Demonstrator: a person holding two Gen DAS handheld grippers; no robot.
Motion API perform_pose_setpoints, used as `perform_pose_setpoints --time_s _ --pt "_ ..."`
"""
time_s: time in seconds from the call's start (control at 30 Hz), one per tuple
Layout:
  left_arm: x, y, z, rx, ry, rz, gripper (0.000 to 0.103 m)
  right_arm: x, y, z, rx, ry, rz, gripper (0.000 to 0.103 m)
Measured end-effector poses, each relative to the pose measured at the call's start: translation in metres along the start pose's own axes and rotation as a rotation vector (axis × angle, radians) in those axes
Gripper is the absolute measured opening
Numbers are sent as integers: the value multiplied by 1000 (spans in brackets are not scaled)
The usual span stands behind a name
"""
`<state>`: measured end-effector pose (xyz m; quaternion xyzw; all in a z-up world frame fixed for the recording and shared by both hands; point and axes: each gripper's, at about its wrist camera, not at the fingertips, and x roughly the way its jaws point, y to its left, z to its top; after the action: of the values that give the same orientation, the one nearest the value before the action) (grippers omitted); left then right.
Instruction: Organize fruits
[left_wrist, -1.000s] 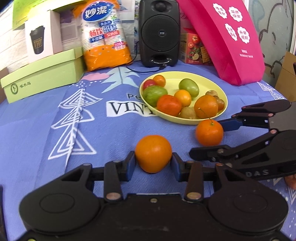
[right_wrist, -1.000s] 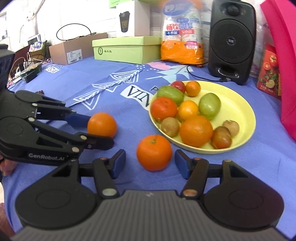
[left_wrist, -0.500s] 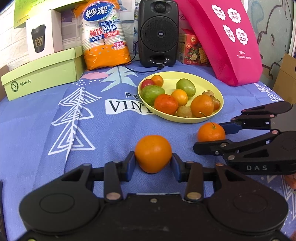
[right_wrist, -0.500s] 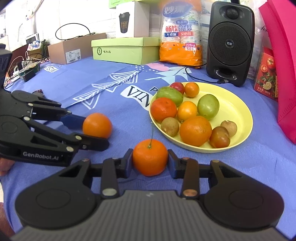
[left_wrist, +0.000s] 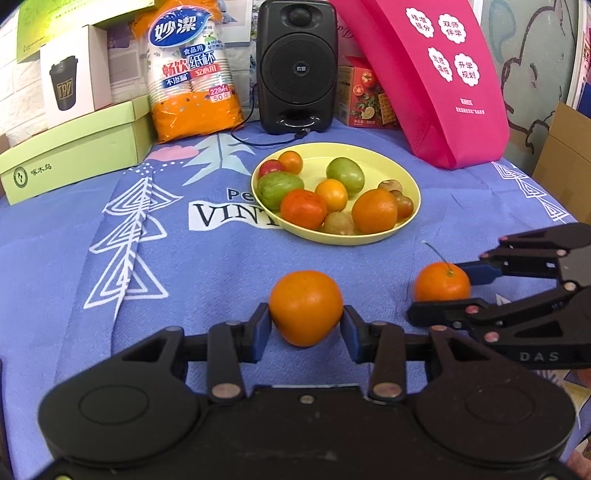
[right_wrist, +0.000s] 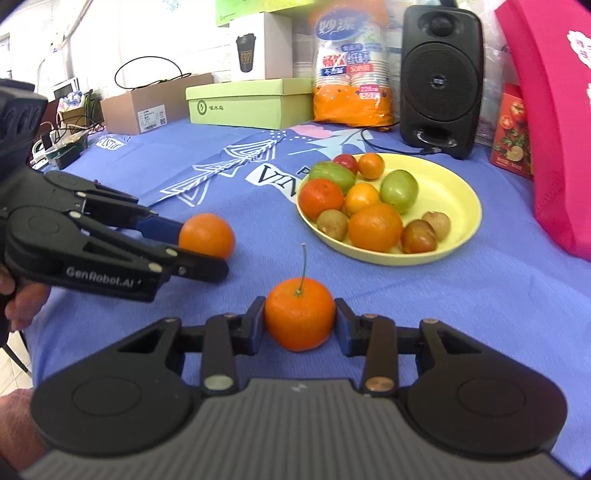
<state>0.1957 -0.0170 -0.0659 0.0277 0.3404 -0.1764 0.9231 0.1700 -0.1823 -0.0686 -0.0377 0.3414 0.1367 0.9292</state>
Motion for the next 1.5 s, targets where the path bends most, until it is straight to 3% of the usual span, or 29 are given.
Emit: perform_pose_setpoints --time_s 0.27,0.43,0.57,0.67,0.83,1.03,1.1,1.17,1.27,1.33,1.37,1.5 --pt "-14 -13 17 35 -43 -39 40 -23 -13 -8 34 -24 -27 37" --pt "-5 -16 53 81 -80 -54 40 -26 -32 9 31 -71 -66 37" --pt "27 -15 96 98 -89 -55 40 -13 -58 41 49 -119 -109 37" --pt "64 -11 124 76 -43 -67 40 8 -78 61 86 -117 -118 37" --pt "111 -11 143 106 8 1 41 41 -101 81 140 -93 -152 37" --pt "114 0 141 70 -2 30 63 60 -106 86 129 -69 -153 38" --pt "105 2 136 74 -20 42 83 58 -107 82 134 -73 -149 39" --pt "92 3 130 66 -38 37 85 53 -106 78 140 -83 -157 48" --pt "72 1 118 47 -47 29 85 41 -104 71 150 -108 -147 48" --pt "57 -1 108 27 -59 19 92 31 -101 67 154 -118 -149 48" --pt "50 -2 103 6 -67 17 101 26 -98 65 159 -122 -142 49" --pt "24 -1 77 -94 -58 5 103 -2 -88 51 213 -152 -123 66"
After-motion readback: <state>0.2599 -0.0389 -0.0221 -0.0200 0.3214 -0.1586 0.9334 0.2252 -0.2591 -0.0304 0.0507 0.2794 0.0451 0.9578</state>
